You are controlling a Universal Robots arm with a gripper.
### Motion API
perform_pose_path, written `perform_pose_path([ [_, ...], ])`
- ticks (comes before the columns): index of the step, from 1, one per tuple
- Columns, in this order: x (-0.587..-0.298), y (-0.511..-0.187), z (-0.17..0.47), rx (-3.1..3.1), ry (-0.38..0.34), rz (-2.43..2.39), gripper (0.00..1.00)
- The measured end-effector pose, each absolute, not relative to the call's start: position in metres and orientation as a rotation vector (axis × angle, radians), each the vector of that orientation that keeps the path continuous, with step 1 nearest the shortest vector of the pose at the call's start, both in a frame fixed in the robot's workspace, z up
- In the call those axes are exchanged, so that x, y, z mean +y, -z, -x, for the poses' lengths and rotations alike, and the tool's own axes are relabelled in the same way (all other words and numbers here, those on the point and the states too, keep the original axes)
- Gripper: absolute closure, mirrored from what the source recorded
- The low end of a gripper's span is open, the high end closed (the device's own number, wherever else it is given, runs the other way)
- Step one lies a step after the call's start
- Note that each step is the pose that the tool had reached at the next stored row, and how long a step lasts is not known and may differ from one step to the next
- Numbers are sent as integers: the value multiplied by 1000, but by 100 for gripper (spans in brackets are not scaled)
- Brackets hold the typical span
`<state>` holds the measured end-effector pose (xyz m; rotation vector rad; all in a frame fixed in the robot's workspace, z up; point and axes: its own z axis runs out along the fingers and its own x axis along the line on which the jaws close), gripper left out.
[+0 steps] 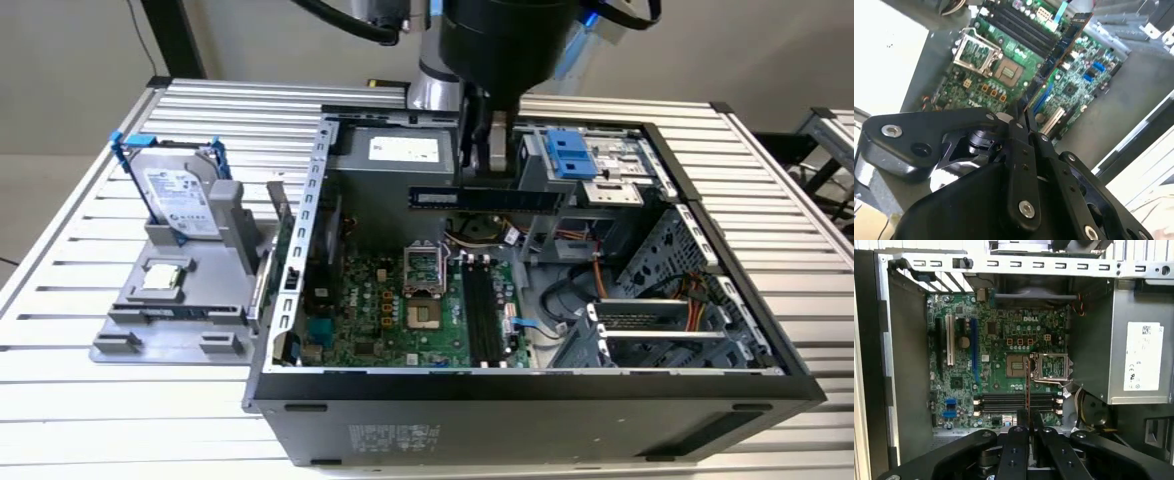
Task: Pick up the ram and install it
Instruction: 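Pick up the ram and move it above insertion slot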
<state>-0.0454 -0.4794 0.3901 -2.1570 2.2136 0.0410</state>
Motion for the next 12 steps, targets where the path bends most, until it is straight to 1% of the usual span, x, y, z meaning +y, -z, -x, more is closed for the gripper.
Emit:
perform_pose_path([
  [12,-470,-387,6,2220,-41,2151,100],
])
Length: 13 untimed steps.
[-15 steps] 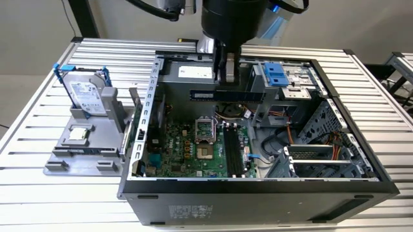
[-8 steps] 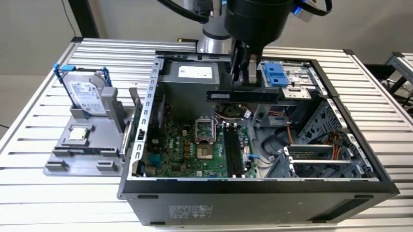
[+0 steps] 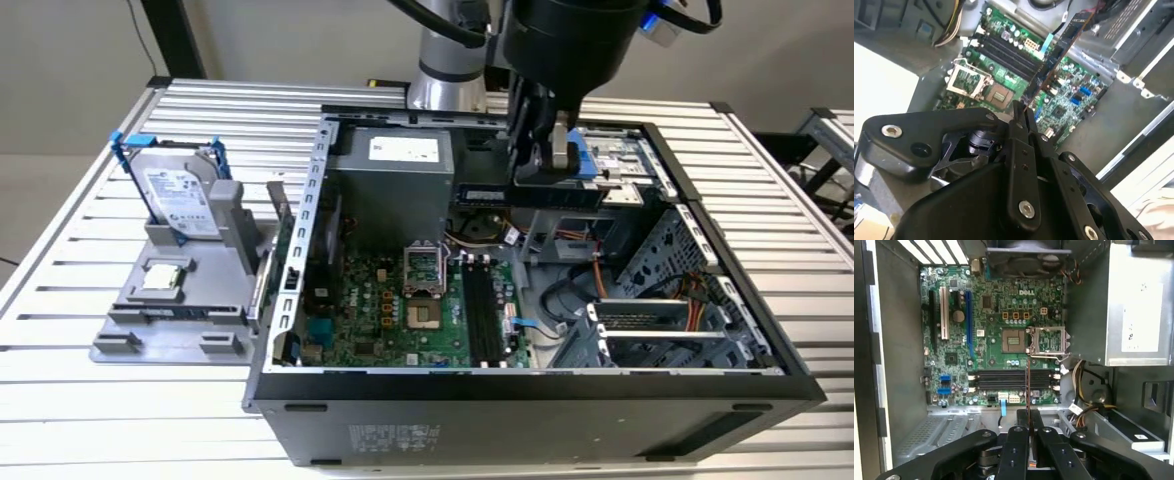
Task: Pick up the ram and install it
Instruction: 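Pick up the ram and move it above insertion slot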
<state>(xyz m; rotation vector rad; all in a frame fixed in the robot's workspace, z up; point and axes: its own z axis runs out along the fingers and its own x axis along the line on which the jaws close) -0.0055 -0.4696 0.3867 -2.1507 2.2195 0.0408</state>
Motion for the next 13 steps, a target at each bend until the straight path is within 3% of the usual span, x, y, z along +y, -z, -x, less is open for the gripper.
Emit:
perform_pose_path([
  [13,-457,-385,5,2237,-40,2132,100],
])
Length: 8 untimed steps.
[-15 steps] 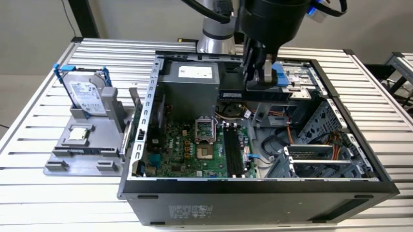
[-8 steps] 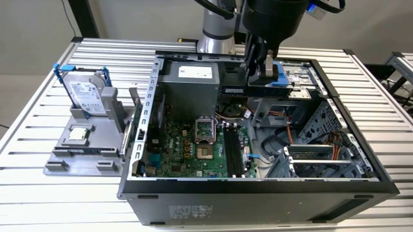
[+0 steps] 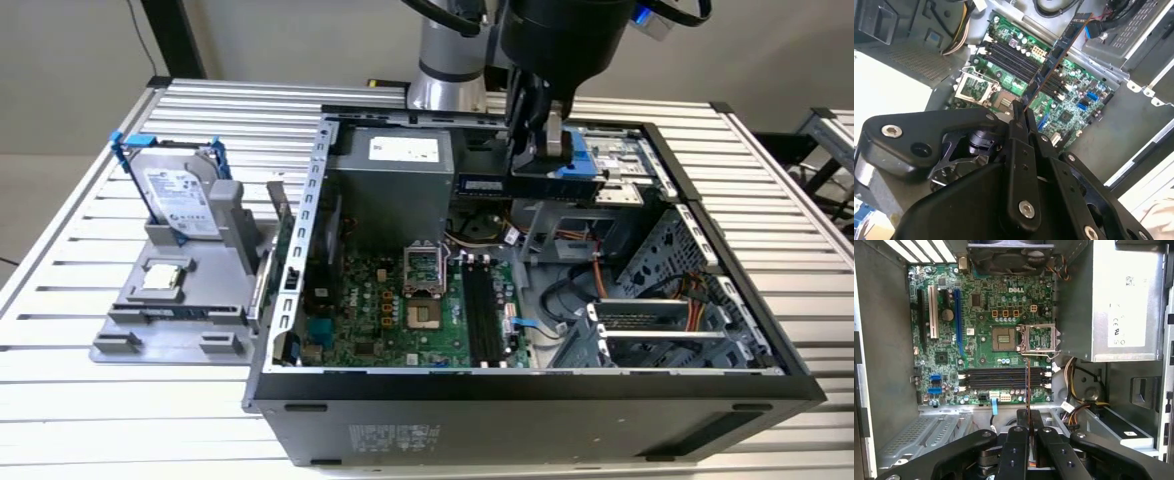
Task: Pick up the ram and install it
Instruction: 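Pick up the ram and move it above insertion slot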
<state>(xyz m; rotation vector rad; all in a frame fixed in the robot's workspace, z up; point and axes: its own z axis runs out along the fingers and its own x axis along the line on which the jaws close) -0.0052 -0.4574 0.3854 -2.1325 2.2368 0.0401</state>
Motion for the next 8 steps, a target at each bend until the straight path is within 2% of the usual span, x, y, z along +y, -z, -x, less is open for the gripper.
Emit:
perform_pose_path([
  [8,-457,-385,5,2243,-40,2126,100],
])
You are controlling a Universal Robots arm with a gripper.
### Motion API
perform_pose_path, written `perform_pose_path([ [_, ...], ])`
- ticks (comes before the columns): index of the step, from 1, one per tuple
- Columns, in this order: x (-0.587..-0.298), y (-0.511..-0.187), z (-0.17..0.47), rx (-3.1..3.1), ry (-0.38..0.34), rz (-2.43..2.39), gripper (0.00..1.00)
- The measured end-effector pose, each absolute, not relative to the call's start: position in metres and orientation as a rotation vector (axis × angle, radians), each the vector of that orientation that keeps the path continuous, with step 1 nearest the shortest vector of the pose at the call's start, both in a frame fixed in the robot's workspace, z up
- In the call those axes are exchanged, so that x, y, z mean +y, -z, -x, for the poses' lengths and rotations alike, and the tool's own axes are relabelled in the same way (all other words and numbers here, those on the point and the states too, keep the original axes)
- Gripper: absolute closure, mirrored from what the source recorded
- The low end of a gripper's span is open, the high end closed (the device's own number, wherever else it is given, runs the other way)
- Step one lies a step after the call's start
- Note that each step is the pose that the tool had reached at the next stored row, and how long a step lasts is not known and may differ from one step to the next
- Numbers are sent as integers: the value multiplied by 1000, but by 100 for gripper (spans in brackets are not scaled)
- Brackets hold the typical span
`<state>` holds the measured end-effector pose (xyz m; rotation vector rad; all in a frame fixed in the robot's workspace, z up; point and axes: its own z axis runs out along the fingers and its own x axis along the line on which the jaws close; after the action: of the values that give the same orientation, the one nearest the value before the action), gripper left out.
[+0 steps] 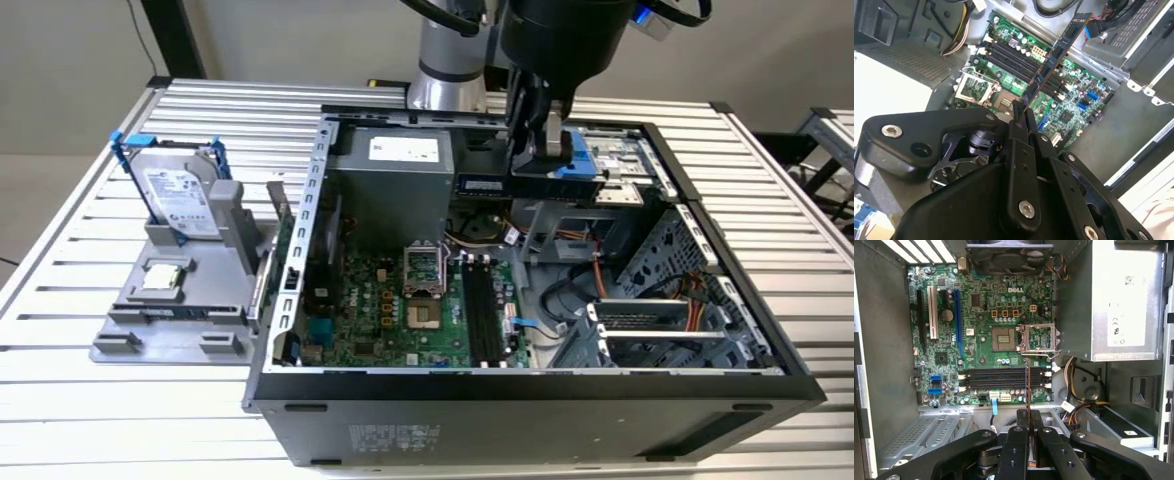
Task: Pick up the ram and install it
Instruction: 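Pick up the ram and move it above insertion slot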
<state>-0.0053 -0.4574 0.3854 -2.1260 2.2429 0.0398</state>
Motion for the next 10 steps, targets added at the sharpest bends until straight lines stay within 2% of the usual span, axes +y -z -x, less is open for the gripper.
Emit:
perform_pose_path([
  [10,-457,-385,5,2247,-40,2121,100],
])
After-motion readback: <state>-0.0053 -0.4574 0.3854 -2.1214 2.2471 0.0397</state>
